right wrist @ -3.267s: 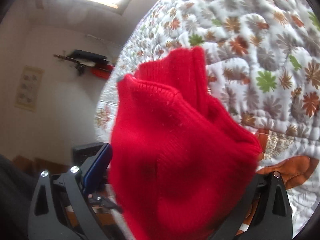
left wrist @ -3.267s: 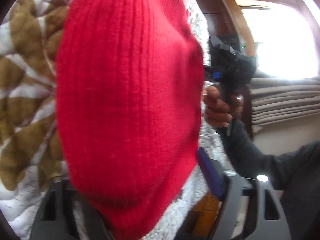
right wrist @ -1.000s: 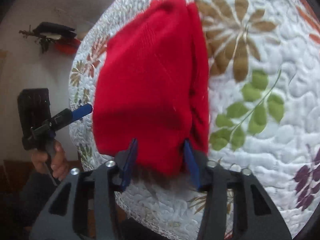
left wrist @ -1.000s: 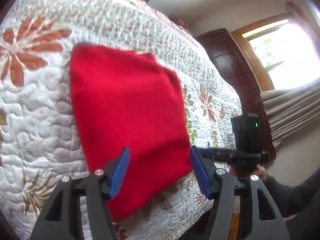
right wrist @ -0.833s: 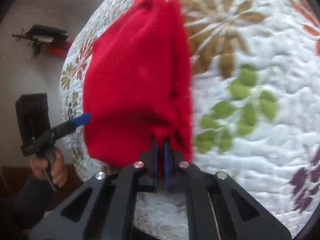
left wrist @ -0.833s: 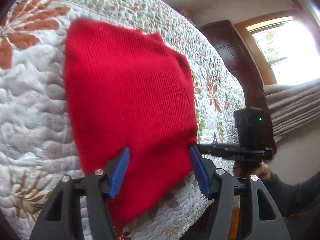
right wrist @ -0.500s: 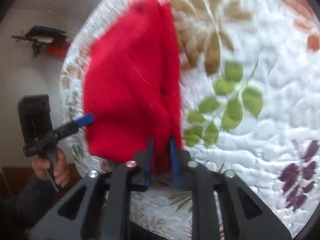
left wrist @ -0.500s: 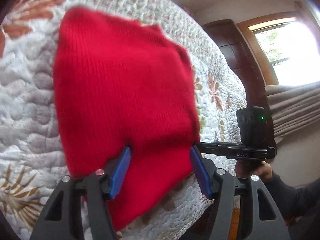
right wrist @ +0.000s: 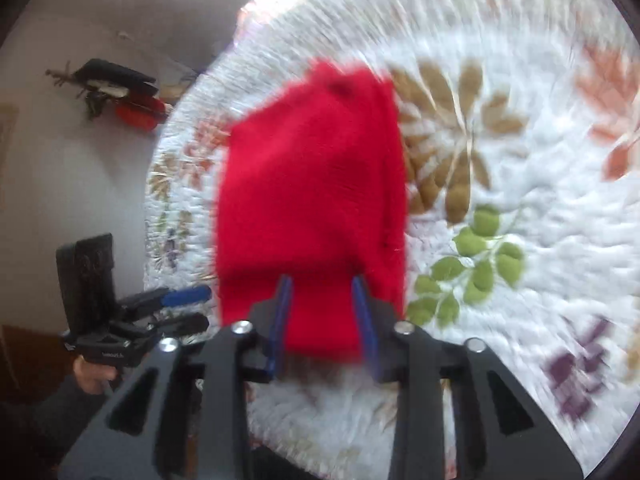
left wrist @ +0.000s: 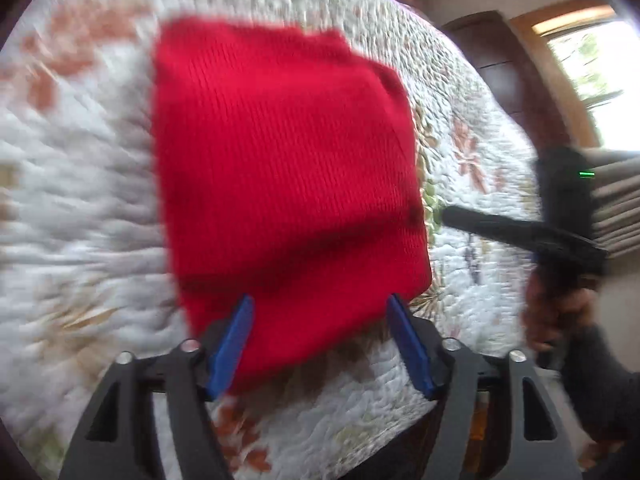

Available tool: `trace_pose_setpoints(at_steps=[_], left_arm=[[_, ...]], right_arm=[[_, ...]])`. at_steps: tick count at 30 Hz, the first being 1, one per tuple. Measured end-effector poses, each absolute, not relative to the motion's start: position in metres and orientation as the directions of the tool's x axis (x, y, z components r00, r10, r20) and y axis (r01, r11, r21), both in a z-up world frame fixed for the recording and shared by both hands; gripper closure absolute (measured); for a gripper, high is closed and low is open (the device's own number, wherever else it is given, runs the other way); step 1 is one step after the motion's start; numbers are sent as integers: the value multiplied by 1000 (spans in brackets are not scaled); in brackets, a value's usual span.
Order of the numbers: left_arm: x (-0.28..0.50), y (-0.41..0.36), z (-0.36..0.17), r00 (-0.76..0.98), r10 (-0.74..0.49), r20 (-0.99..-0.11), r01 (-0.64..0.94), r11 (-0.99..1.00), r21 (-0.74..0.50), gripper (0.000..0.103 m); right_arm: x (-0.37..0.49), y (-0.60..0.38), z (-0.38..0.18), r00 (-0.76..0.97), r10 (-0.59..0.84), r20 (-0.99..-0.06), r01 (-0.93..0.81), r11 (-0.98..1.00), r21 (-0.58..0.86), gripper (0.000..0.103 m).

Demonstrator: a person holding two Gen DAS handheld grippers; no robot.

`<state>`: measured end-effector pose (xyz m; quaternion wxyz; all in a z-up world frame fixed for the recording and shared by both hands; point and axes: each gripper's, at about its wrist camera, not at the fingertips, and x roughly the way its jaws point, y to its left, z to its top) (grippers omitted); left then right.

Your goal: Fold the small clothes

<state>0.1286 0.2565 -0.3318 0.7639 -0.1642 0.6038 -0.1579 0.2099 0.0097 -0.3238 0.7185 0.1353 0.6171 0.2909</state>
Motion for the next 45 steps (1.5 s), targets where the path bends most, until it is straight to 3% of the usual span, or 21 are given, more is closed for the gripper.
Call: trace_pose_setpoints(at_steps=[1, 3, 4, 10, 20, 29, 45], left_arm=[[121, 254, -304, 241, -374, -895, 43, 926, -375, 11], [107, 252, -260, 276, -278, -920, 23, 959, -283, 8], [99, 253, -234, 295, -245, -923, 4, 967, -256, 7], [52, 247, -129, 370, -197, -908, -39, 973, -227, 6], [-12, 233, -47, 448, -134, -884, -63, 982, -180, 6], [-43, 235, -17, 515, -116, -849, -91, 978, -189, 6], [-49, 247, -13, 536, -125, -835, -90, 975, -204, 6]], right_arm=[[198, 13, -294, 107, 549, -829, -287, 815, 503, 39], [170, 23, -236, 215, 453, -865, -342, 865, 368, 11], [163, 24, -215, 239, 432, -870, -355, 872, 336, 9], [107, 36, -127, 285, 354, -891, -350, 904, 247, 4], [51, 36, -64, 328, 299, -896, -316, 929, 194, 3], [22, 44, -34, 367, 289, -884, -336, 928, 164, 3], [4, 56, -15, 421, 247, -873, -323, 940, 110, 3]])
